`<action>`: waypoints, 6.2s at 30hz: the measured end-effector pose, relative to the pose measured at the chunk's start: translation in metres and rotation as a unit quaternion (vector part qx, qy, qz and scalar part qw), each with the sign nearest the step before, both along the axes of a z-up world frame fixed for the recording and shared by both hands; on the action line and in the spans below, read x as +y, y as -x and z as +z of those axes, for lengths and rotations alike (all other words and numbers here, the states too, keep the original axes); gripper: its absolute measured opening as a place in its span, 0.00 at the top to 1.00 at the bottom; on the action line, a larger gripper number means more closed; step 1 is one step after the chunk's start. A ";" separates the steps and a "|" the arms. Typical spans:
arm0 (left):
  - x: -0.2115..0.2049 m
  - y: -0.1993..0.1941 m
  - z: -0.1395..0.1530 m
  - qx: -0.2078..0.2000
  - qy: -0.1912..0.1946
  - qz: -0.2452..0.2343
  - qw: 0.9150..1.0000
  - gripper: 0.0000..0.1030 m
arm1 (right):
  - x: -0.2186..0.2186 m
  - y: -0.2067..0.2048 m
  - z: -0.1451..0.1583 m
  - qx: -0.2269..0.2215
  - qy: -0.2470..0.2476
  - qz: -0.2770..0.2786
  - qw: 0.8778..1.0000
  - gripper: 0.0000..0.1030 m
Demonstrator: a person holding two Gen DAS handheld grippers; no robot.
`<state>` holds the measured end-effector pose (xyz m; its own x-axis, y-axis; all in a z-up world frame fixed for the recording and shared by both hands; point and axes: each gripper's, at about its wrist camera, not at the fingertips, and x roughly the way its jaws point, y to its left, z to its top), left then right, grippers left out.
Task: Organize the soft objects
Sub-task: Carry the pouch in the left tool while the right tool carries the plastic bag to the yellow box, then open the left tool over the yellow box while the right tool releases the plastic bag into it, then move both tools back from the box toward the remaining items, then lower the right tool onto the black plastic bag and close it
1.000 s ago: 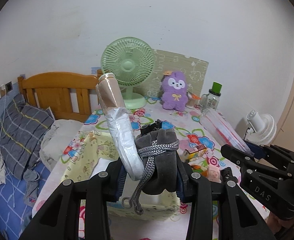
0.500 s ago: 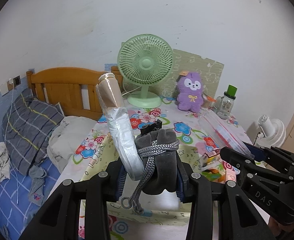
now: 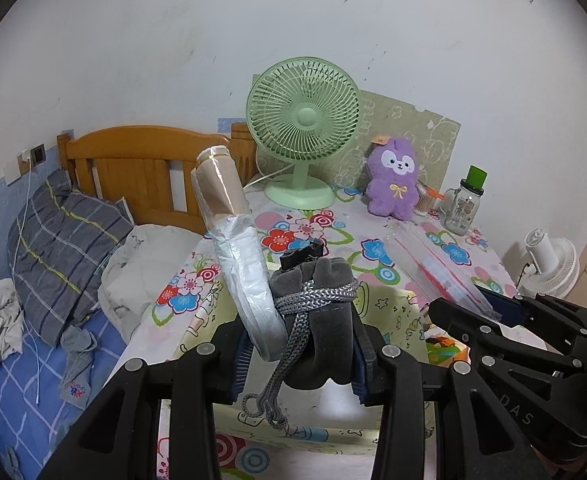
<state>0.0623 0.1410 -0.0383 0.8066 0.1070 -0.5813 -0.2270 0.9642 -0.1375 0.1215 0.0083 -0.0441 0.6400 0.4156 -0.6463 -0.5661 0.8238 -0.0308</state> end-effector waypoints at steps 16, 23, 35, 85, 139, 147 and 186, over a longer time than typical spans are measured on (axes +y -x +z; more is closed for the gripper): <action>0.004 -0.001 -0.003 0.007 0.000 0.006 1.000 0.58 | 0.007 -0.003 -0.007 0.011 0.006 0.012 1.000 0.64; 0.004 -0.001 -0.003 0.007 0.000 0.007 1.000 0.57 | 0.008 -0.005 -0.008 0.013 0.011 0.016 1.000 0.64; 0.006 0.004 0.005 0.000 0.006 0.013 1.000 0.22 | -0.004 -0.005 0.002 0.005 -0.013 0.002 1.000 0.39; -0.050 0.009 0.020 -0.014 -0.017 -0.028 0.999 0.22 | -0.069 0.014 0.017 -0.010 -0.038 -0.035 0.999 0.39; -0.181 -0.048 -0.034 0.063 -0.035 -0.147 0.987 0.22 | -0.204 -0.010 -0.052 0.063 -0.037 -0.155 0.985 0.39; -0.186 -0.056 -0.044 0.074 -0.036 -0.152 0.985 0.22 | -0.208 -0.019 -0.065 0.074 -0.026 -0.162 0.984 0.39; -0.195 -0.094 -0.094 0.144 -0.008 -0.178 0.973 0.22 | -0.221 -0.048 -0.109 0.119 -0.017 -0.179 0.976 0.39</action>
<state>0.1559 -0.0543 -0.1321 0.5987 -0.1382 -0.7890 0.0949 0.9903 -0.1014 0.1690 -0.2130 -0.1531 0.5814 0.2158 -0.7845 -0.2291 0.9686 0.0967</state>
